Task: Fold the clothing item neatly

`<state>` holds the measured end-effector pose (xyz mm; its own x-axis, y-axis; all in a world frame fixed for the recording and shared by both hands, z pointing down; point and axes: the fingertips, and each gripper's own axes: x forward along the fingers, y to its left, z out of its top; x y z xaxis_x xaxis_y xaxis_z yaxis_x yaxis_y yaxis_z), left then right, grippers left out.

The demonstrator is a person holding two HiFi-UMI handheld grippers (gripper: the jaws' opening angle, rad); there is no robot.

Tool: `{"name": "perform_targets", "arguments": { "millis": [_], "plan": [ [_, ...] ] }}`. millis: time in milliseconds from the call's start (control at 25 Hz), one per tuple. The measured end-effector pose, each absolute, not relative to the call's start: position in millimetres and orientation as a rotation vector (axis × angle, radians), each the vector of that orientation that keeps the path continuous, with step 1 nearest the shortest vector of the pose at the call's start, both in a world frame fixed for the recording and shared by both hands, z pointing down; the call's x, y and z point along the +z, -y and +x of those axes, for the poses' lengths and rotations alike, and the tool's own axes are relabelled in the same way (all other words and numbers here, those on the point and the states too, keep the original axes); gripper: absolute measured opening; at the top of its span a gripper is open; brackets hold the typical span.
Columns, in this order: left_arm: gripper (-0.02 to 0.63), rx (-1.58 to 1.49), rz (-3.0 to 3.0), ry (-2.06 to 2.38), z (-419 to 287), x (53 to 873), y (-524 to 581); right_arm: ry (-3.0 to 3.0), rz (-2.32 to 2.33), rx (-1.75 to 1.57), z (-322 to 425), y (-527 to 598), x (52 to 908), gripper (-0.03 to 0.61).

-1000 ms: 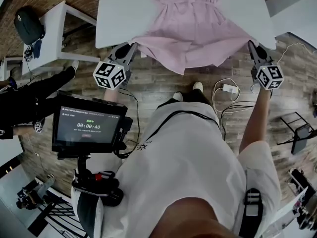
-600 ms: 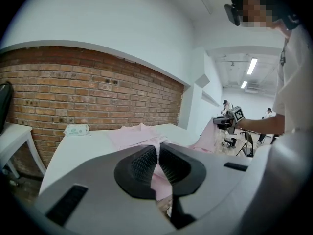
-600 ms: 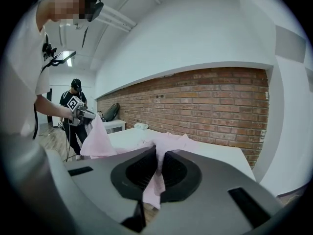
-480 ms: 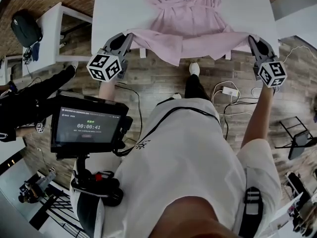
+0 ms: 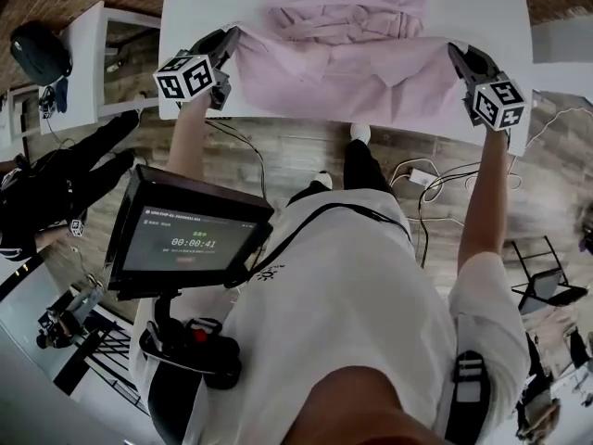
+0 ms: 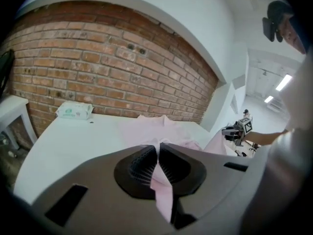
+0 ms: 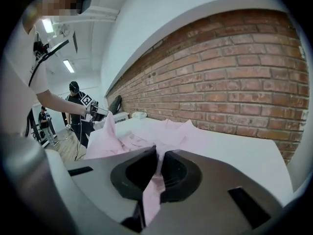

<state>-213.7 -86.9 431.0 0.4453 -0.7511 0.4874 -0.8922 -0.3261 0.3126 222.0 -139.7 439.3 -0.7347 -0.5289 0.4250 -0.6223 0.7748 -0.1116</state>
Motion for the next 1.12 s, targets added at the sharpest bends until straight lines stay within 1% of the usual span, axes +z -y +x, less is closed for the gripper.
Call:
{"name": "perform_targets", "arguments": {
  "millis": [160, 400, 520, 680, 720, 840, 920, 960, 1000, 1040, 1120],
  "plan": [
    [0.012, 0.412, 2.019, 1.393, -236, 485, 119, 2.558, 0.778, 0.451, 203, 179, 486, 0.011],
    [0.012, 0.577, 1.969, 1.394, -239, 543, 153, 2.481, 0.665, 0.489, 194, 217, 540, 0.012],
    [0.012, 0.646, 1.953, 1.384, -243, 560, 153, 2.443, 0.629, 0.482, 190, 218, 551, 0.012],
    [0.017, 0.66, 1.966, 1.347, -234, 563, 152, 2.414, 0.581, 0.486, 192, 211, 555, 0.015],
    [0.048, 0.661, 1.972, 1.325, -231, 564, 151, 2.408, 0.573, 0.492, 192, 209, 557, 0.03],
    [0.132, 0.636, 1.979, 1.26, -228, 568, 151, 2.371, 0.527, 0.517, 186, 204, 567, 0.105],
    [0.219, 0.61, 1.997, 1.189, -224, 569, 155, 2.336, 0.493, 0.55, 181, 201, 575, 0.195],
    [0.28, 0.602, 2.007, 1.144, -219, 569, 157, 2.323, 0.483, 0.572, 181, 200, 577, 0.221],
    [0.33, 0.594, 2.012, 1.099, -215, 569, 158, 2.315, 0.48, 0.601, 183, 199, 577, 0.231],
    [0.352, 0.583, 2.011, 1.059, -210, 570, 158, 2.315, 0.484, 0.645, 187, 200, 577, 0.237],
    [0.357, 0.535, 1.991, 0.993, -209, 572, 158, 2.328, 0.499, 0.799, 192, 202, 574, 0.265]
  ]
}}
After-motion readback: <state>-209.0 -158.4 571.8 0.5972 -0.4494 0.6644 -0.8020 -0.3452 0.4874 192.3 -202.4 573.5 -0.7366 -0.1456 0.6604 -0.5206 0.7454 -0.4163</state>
